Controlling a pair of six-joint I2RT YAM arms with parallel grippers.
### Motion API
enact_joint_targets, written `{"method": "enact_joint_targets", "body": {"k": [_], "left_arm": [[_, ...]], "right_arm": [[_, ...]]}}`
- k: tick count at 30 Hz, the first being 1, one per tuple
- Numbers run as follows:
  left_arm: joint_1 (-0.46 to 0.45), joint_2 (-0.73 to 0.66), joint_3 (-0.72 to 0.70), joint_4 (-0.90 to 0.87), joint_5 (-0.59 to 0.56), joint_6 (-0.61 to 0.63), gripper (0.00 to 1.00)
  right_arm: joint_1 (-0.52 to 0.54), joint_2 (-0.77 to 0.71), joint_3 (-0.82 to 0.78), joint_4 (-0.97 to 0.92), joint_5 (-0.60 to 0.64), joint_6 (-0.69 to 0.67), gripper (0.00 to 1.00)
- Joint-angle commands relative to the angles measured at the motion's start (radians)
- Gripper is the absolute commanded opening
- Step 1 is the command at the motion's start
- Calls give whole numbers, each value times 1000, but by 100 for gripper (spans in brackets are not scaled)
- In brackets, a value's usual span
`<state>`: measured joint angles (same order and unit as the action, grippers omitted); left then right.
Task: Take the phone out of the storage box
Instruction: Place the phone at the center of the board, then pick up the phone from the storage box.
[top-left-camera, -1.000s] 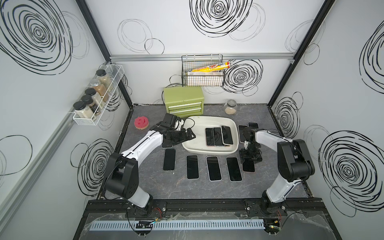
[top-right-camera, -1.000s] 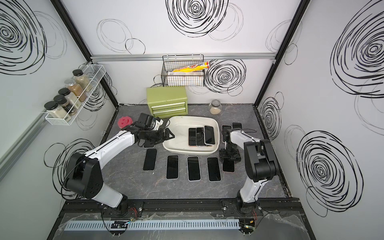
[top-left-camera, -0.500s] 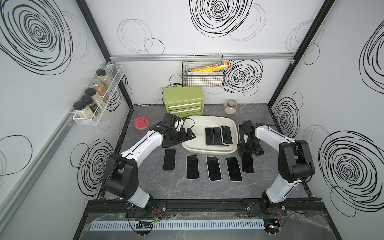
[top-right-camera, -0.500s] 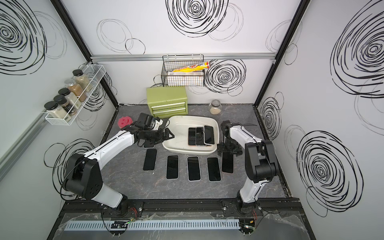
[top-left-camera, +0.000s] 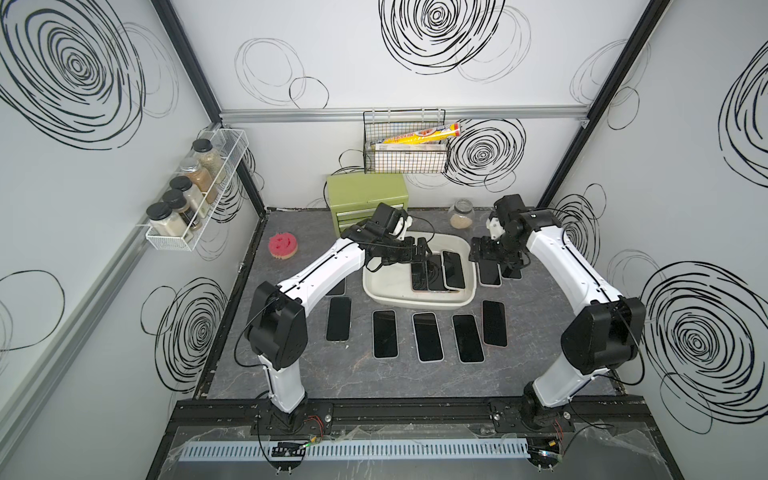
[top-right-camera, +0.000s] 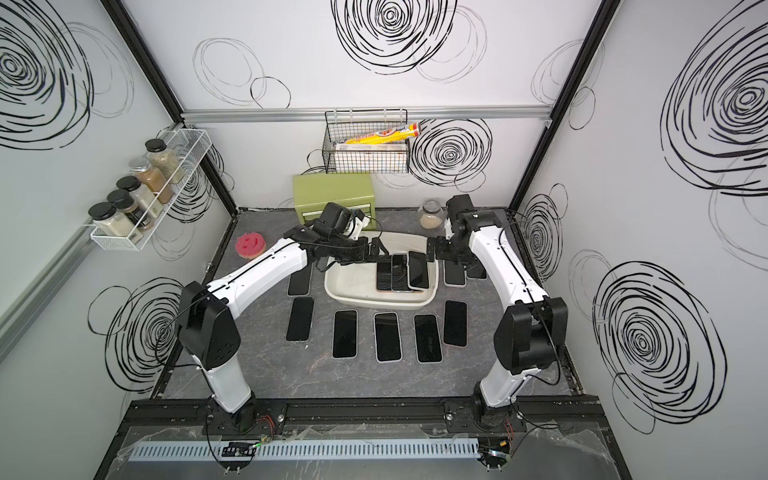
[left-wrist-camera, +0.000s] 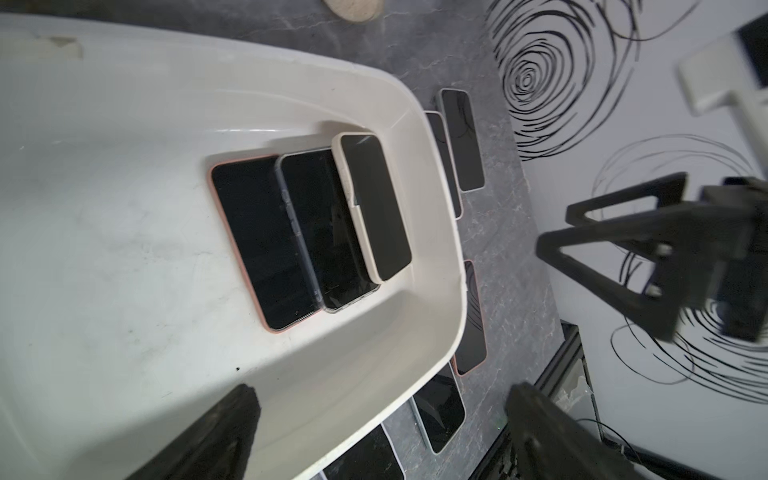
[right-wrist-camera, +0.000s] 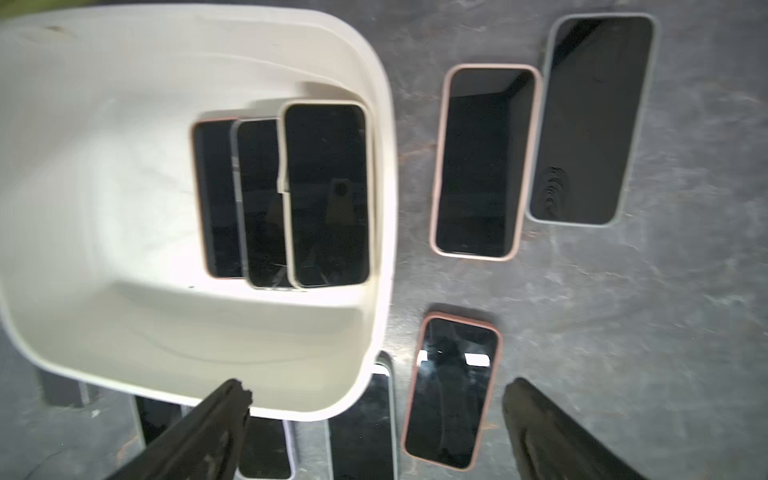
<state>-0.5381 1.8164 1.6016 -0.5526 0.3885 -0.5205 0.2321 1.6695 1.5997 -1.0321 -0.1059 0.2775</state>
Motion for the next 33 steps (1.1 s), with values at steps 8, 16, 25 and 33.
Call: {"method": "enact_joint_targets", "body": {"k": [8, 16, 25, 33], "left_arm": [[130, -236, -247, 57, -77, -73, 99], [150, -284, -318, 26, -63, -38, 99], [194, -298, -362, 25, -25, -11, 99], [222, -297, -378, 24, -1, 12, 99]], "right_arm": [[127, 208, 68, 96, -12, 84, 100], [129, 368, 137, 94, 84, 96, 100], [130, 483, 173, 120, 134, 115, 100], [130, 514, 162, 128, 169, 121, 100]]}}
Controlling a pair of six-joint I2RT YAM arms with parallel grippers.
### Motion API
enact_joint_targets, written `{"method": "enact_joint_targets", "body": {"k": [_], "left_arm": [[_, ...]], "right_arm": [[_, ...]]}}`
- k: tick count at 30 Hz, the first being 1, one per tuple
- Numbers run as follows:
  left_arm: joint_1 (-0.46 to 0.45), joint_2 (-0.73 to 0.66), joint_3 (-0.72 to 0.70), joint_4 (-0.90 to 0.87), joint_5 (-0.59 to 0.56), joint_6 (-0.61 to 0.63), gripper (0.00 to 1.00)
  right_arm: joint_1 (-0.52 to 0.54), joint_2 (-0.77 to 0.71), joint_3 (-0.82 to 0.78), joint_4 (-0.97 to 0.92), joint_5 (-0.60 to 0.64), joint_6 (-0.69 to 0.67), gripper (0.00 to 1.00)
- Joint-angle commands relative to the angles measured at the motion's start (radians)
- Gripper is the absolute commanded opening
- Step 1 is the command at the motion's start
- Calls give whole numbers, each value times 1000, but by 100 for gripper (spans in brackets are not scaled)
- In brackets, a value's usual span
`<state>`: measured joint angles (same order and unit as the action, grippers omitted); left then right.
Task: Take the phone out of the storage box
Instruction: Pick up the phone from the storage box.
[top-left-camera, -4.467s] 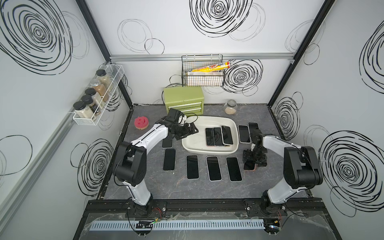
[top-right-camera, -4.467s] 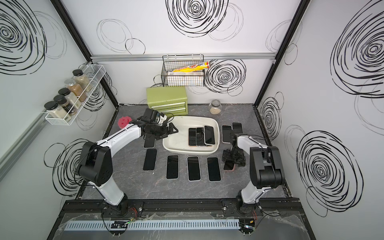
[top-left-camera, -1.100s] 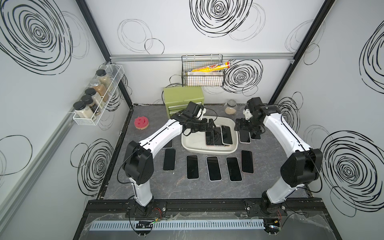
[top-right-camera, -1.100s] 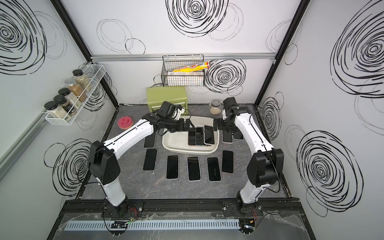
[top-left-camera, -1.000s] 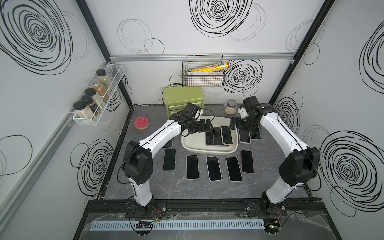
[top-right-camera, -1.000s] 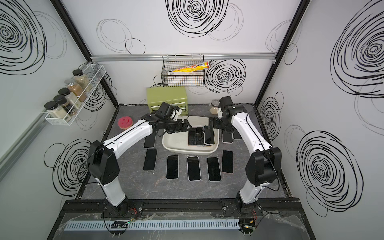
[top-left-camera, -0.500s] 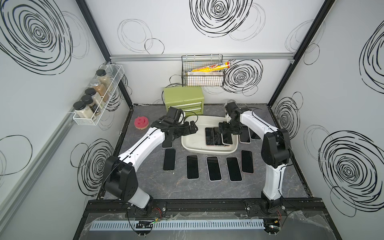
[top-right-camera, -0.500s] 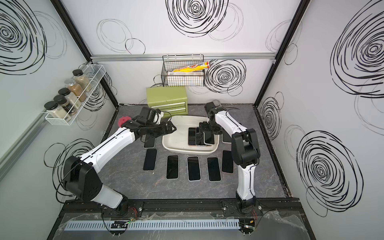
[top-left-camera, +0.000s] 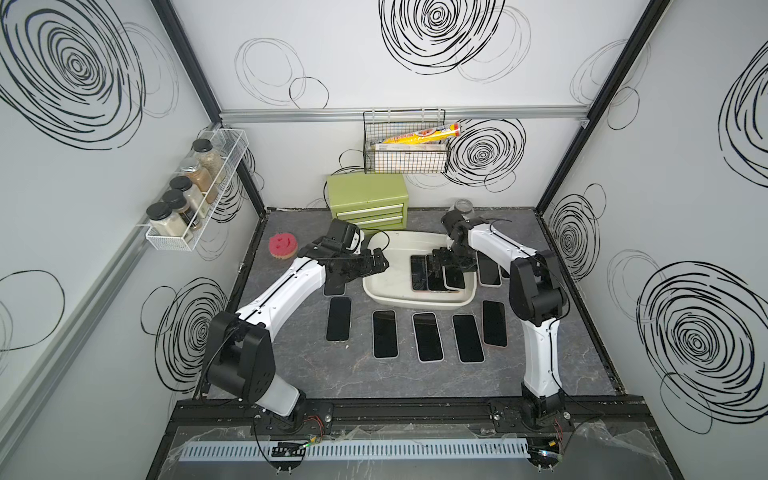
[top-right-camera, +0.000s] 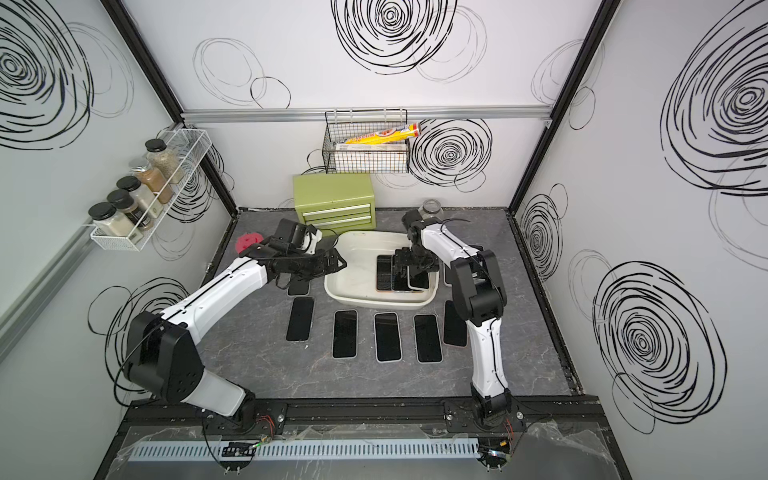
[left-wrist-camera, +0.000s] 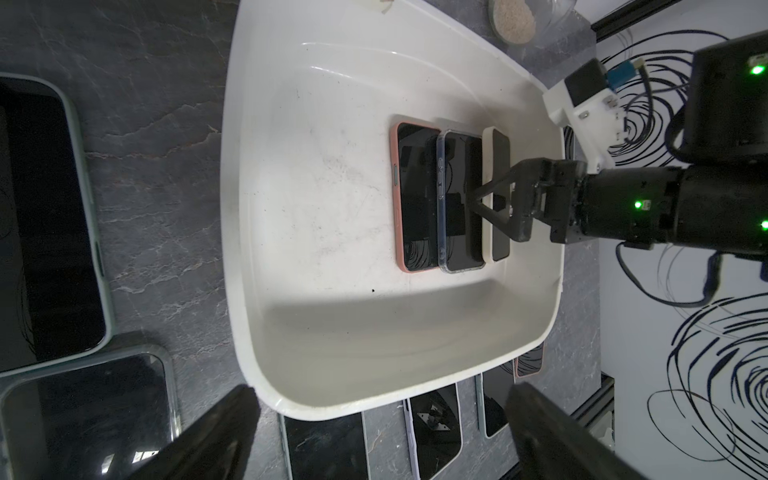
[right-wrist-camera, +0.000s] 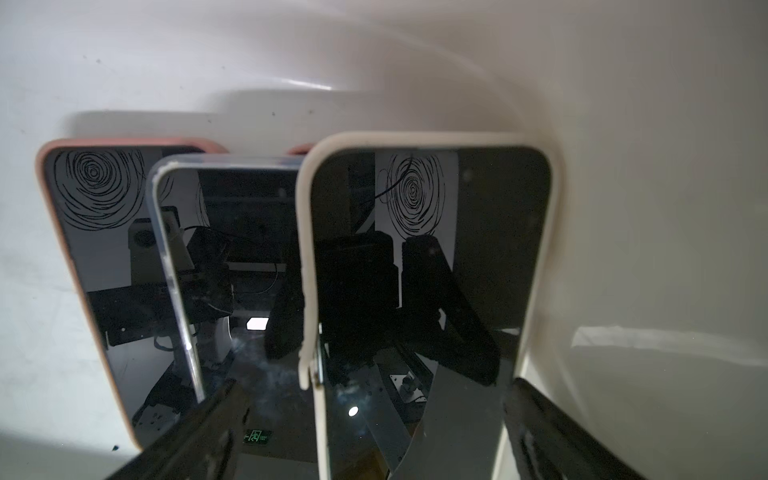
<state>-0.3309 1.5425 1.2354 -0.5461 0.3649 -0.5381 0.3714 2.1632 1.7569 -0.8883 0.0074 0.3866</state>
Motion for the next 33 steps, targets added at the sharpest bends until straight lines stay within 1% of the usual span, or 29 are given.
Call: {"method": "enact_joint_targets", "body": {"k": [1, 7, 13, 20, 23, 26, 33], "left_arm": [[17, -24, -14, 18, 25, 30, 99], [23, -23, -19, 21, 39, 35, 99], [23, -24, -25, 24, 46, 37, 99], [22, -27, -26, 18, 51, 44, 99], [24, -29, -31, 17, 51, 47, 99], [24, -33, -36, 14, 51, 49, 99], [30, -32, -36, 15, 51, 52, 99]], "right_arm": [[-9, 22, 4, -16, 67, 15, 99], [-9, 31, 6, -36, 158, 33, 96], [-9, 42, -6, -33, 150, 42, 94], [-9, 77, -7, -57, 201, 85, 99], [-9, 84, -27, -52, 214, 95, 100], [-9, 89, -34, -47, 208, 95, 100], [-9, 97, -96, 34, 91, 92, 98]]}}
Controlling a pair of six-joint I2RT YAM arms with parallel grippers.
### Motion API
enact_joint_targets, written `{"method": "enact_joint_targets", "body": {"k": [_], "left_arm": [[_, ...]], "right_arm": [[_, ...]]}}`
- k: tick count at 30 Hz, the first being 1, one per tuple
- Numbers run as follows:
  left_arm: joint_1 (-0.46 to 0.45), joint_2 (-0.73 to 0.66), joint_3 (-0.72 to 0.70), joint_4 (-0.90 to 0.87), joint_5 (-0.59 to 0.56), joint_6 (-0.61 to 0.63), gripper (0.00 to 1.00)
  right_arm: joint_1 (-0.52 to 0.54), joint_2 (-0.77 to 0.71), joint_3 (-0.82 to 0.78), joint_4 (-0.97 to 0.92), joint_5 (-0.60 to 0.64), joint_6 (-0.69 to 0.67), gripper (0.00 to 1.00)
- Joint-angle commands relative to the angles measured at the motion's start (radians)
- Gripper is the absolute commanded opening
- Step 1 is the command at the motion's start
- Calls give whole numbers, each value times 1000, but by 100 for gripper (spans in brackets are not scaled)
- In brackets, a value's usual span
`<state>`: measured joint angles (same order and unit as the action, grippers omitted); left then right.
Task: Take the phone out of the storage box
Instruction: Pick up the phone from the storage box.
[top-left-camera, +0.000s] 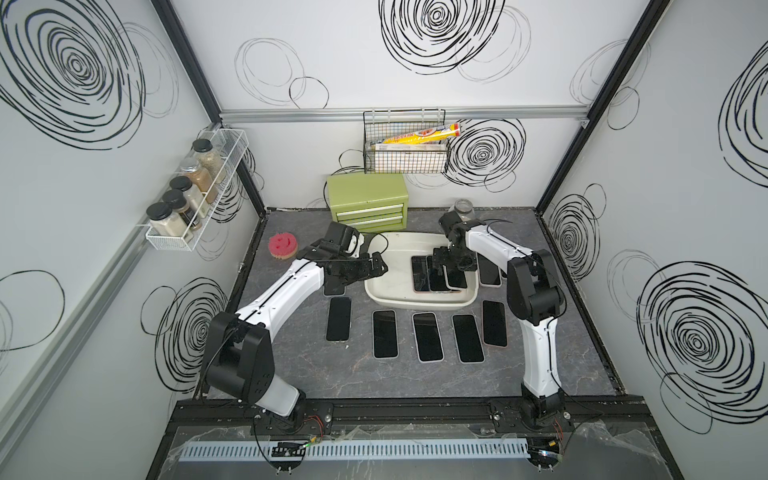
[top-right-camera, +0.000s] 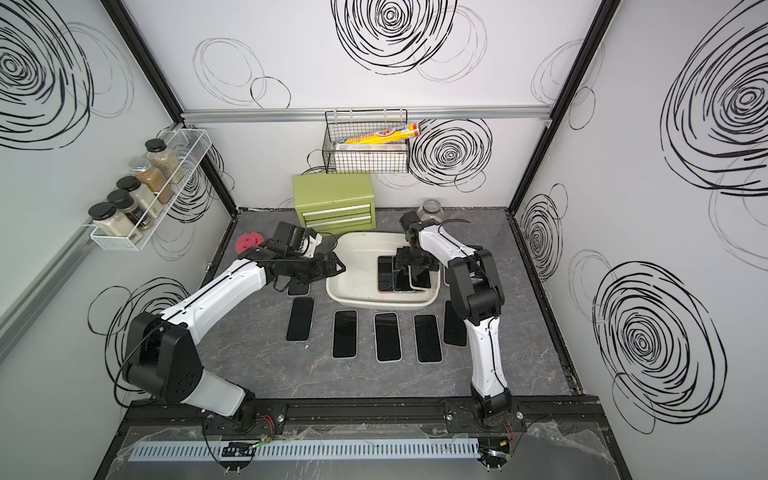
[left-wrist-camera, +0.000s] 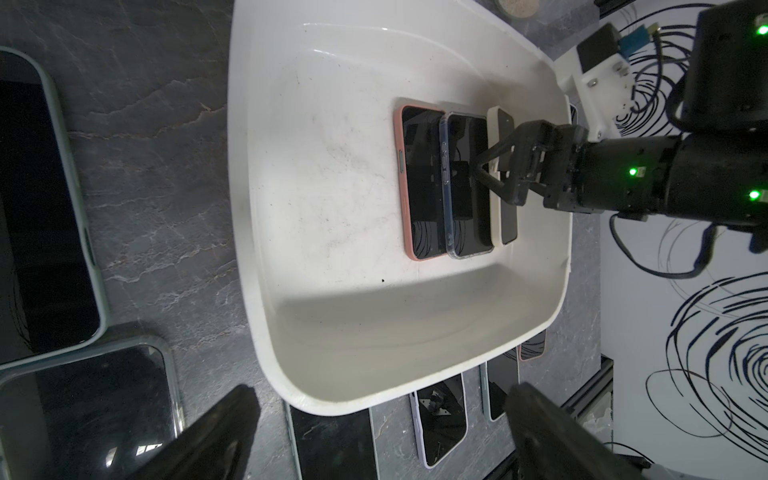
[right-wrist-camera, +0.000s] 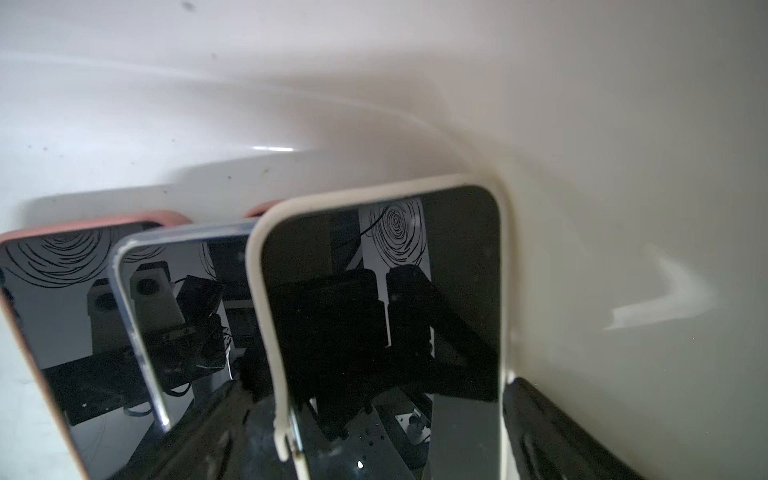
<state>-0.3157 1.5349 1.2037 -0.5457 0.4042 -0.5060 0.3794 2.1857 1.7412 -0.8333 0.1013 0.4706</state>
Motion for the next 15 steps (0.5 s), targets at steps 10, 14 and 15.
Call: {"method": "enact_joint_targets", "body": {"k": [10, 14, 15], "left_arm": [[18, -23, -19, 21, 13, 22, 99], [18, -23, -23, 27, 16, 19, 99], [18, -21, -22, 25, 16, 18, 99]], "right_arm": [[-5, 18, -135, 89, -131, 5, 94], [6, 19, -125, 64, -105, -3, 93], [6, 24, -124, 52, -92, -2, 93]]}}
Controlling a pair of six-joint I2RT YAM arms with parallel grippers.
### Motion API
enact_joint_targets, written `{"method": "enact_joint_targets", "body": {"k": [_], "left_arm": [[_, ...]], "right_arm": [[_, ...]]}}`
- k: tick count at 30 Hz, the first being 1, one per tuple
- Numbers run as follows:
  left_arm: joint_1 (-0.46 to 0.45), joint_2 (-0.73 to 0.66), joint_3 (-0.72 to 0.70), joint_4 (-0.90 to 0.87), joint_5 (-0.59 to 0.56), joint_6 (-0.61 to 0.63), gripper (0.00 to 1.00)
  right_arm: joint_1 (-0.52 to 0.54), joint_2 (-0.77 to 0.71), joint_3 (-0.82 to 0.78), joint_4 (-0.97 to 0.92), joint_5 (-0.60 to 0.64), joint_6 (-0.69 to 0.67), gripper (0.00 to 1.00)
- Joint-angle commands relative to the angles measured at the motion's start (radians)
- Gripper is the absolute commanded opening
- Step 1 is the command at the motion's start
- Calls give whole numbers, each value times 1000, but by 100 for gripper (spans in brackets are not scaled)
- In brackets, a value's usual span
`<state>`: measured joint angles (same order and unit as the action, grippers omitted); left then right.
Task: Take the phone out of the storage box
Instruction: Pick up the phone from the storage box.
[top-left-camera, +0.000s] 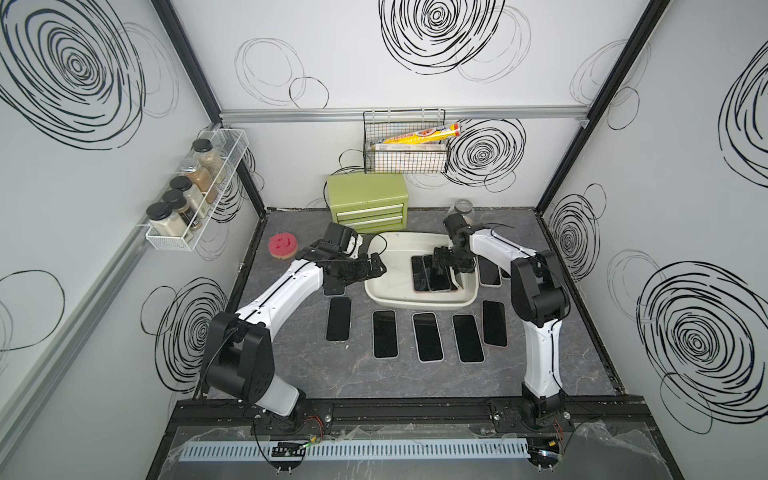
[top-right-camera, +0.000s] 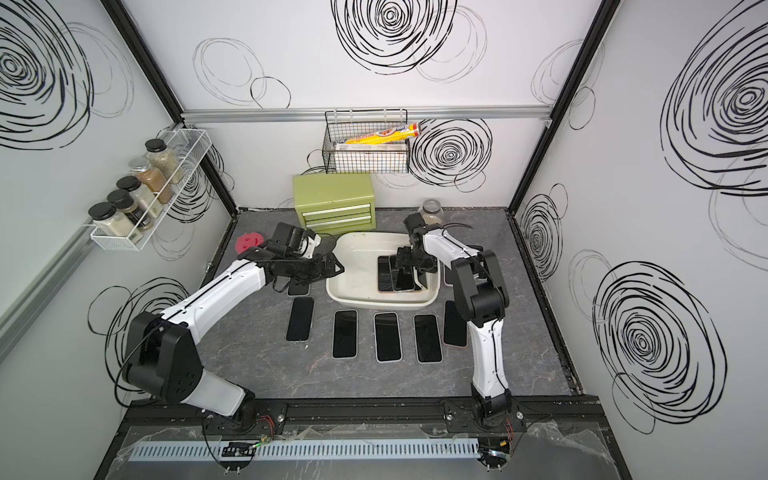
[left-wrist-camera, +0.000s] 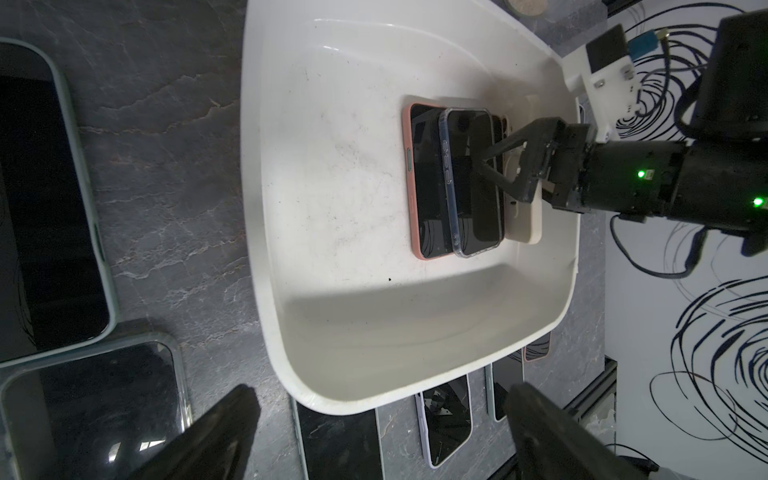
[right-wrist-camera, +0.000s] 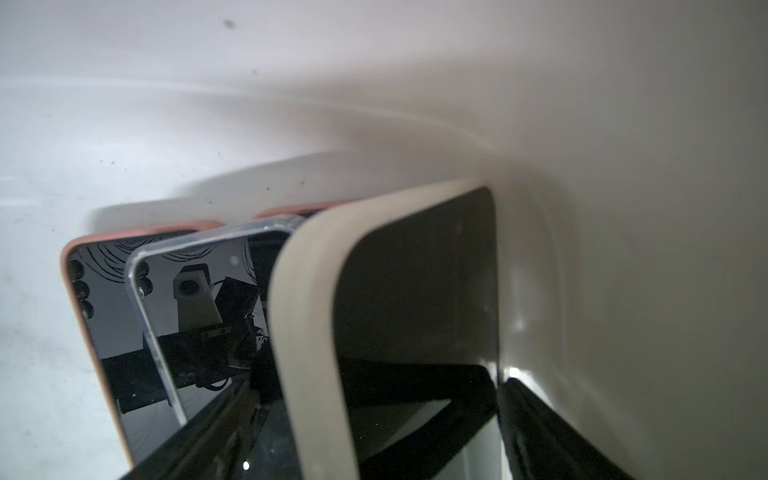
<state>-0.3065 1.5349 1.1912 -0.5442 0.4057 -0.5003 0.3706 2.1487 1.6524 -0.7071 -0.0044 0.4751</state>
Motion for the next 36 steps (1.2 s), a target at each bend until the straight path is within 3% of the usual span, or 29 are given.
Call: {"method": "enact_joint_targets", "body": {"k": [1, 6, 10, 18, 22, 27, 36], "left_arm": [[9, -21, -7, 23, 15, 13, 99], [9, -24, -5, 21, 14, 14, 99], [9, -25, -11, 26, 21, 11, 99], [9, -21, -10, 24, 23, 11, 99], [9, -28, -18, 24, 22, 12, 99], [9, -30, -28, 26, 24, 12, 99], [9, -35, -29, 23, 24, 17, 99]], "right_arm": [[14, 67, -33, -91, 31, -7, 93], [14, 71, -22, -151, 123, -6, 85], [14, 12, -54, -103, 108, -20, 82], [14, 47, -34, -157, 144, -49, 77], [14, 25, -21, -184, 196, -56, 79], [14, 4, -38, -191, 220, -62, 88], [16, 19, -46, -196, 249, -30, 73]]}}
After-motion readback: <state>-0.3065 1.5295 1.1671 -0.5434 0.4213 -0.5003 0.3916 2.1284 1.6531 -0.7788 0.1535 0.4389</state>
